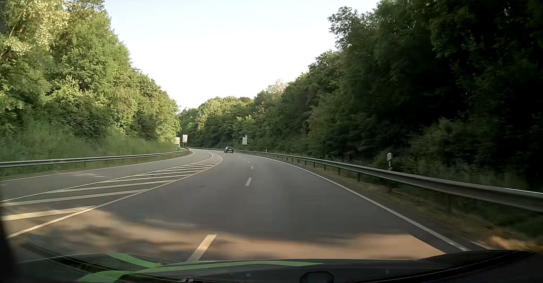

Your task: Follow the waypoints while adhering to traffic rules and regulations

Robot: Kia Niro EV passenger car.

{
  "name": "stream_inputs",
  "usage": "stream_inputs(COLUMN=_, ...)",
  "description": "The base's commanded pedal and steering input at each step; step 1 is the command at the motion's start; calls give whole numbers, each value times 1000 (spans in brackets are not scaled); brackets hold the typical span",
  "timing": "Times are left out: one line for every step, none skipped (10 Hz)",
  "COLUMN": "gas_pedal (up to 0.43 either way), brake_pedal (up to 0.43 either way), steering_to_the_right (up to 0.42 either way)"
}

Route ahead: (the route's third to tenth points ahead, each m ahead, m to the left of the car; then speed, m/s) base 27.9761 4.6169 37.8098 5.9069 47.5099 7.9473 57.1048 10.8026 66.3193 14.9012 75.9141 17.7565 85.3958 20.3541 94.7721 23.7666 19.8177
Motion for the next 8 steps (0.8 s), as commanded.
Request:
stream_inputs(gas_pedal=311, brake_pedal=0, steering_to_the_right=-19)
stream_inputs(gas_pedal=319, brake_pedal=0, steering_to_the_right=-20)
stream_inputs(gas_pedal=319, brake_pedal=0, steering_to_the_right=-20)
stream_inputs(gas_pedal=319, brake_pedal=0, steering_to_the_right=-20)
stream_inputs(gas_pedal=319, brake_pedal=0, steering_to_the_right=-20)
stream_inputs(gas_pedal=331, brake_pedal=0, steering_to_the_right=-20)
stream_inputs(gas_pedal=339, brake_pedal=0, steering_to_the_right=-20)
stream_inputs(gas_pedal=339, brake_pedal=0, steering_to_the_right=-20)
